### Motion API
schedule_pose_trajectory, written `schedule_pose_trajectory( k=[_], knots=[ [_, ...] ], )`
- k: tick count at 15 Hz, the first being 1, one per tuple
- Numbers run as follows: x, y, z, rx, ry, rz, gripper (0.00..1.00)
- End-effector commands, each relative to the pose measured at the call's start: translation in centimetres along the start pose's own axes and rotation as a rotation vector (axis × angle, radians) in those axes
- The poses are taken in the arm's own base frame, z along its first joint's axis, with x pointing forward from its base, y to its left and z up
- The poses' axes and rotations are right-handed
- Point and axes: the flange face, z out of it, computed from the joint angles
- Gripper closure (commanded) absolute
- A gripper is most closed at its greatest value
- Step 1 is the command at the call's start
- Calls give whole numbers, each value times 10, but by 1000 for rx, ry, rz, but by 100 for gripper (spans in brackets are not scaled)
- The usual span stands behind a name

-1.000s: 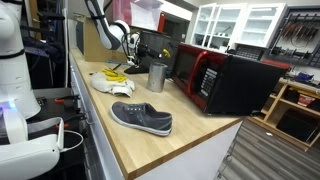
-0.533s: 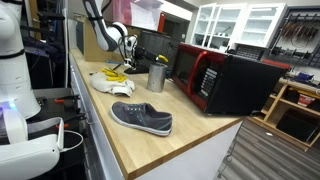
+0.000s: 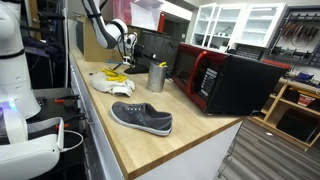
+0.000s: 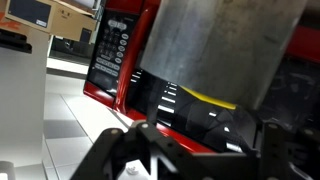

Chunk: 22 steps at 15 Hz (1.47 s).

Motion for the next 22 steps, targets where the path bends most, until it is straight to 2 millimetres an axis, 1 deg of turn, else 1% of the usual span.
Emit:
schedule_pose_trajectory(
  k=[1, 5, 9, 11, 14, 16, 17, 19, 22],
  knots=[
    [23, 12, -21, 72, -73, 75, 0],
    [55, 14, -38, 226, -261, 106, 0],
    [83, 24, -41, 358, -464, 96, 0],
    [88, 26, -36, 416, -571, 95, 0],
    [77, 22, -32, 480, -718, 55, 0],
    [67, 18, -35, 510, -810, 6, 0],
    [66, 17, -39, 522, -852, -20, 0],
    [77, 19, -47, 565, -913, -68, 0],
    [110, 31, -52, 641, -972, -157, 0]
  ],
)
